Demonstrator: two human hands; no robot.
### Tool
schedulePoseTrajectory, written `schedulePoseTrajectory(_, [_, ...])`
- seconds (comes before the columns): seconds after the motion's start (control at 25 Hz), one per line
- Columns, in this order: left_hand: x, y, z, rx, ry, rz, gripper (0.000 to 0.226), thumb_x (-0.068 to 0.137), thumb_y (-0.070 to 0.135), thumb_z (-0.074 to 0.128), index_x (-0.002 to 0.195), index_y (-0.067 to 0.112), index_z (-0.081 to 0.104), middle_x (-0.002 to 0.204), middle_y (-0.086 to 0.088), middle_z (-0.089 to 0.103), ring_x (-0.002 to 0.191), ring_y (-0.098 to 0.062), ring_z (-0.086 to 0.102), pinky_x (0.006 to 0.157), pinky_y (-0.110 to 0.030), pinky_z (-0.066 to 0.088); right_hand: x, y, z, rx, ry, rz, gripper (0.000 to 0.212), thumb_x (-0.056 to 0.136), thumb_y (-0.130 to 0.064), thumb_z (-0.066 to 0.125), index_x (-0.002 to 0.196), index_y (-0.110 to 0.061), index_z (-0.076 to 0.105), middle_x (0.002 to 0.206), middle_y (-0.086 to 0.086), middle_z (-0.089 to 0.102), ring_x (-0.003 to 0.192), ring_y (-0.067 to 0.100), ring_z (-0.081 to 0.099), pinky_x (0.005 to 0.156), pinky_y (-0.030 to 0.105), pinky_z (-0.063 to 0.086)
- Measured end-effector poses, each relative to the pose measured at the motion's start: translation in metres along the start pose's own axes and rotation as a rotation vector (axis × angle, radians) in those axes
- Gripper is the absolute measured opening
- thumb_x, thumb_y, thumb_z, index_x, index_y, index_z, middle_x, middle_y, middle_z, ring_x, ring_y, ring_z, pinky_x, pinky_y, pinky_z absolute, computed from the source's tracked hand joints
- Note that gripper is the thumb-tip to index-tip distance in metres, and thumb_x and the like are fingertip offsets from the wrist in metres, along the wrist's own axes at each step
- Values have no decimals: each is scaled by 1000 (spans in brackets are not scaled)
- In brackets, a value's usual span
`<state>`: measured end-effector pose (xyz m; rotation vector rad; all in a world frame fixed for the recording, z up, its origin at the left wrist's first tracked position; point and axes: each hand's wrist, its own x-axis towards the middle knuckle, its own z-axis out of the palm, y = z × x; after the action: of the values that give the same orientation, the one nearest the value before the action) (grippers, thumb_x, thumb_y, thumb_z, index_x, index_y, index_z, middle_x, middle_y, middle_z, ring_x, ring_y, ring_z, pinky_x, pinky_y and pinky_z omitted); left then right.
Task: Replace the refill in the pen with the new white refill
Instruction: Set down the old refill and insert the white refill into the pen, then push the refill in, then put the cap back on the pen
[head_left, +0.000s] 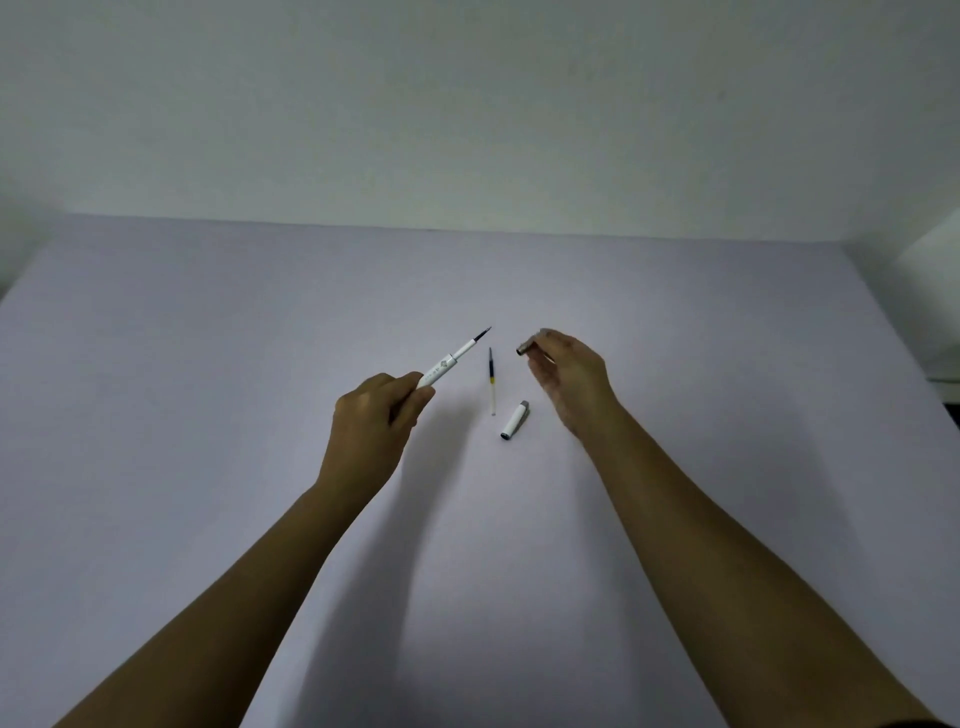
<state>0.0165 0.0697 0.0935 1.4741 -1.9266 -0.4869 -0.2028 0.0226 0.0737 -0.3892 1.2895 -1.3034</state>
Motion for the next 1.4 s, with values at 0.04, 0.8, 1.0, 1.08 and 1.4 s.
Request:
schedulePoseTrajectory(0.04, [1, 2, -1, 2, -3, 9, 21, 91, 19, 55, 77, 5, 63, 60, -14, 58, 59, -29, 61, 58, -48, 50, -3, -9, 6, 123, -35, 0, 6, 87, -10, 62, 82, -11, 66, 70, -1, 72, 70, 5, 67, 65, 16, 56])
schedulePoseTrajectory(0.8, [22, 10, -5, 45, -11, 23, 25, 92, 20, 54, 75, 3, 62, 59, -19, 55, 59, -33, 60, 58, -51, 48, -18, -36, 35, 159, -159, -50, 4, 87, -7, 62, 88, -10, 65, 81, 4, 71, 72, 5, 71, 67, 16, 57])
schedulePoseTrajectory(1.0, [27, 9, -5, 51, -21, 29, 25, 91, 20, 54, 76, 2, 63, 60, -19, 56, 60, -33, 59, 59, -51, 47, -16, -35, 39, 114, -184, -56, 7, 87, -7, 63, 87, -13, 66, 85, 3, 70, 73, 4, 71, 69, 16, 57])
schedulePoseTrajectory(1.08, [28, 9, -5, 54, -26, 37, 23, 91, 19, 55, 77, 3, 63, 60, -19, 57, 59, -33, 59, 58, -51, 48, -16, -33, 40, 75, -192, -65, 7, 86, -7, 63, 88, -13, 66, 84, 2, 71, 74, 4, 71, 69, 16, 57])
schedulePoseTrajectory(1.4, [35, 5, -12, 50, -98, 75, 15, 89, 17, 58, 93, 8, 69, 60, -12, 58, 57, -25, 52, 53, -30, 40, -22, -23, 32, -347, -377, -220, 12, 83, -12, 68, 86, -23, 67, 85, 0, 69, 85, 14, 70, 80, 26, 57])
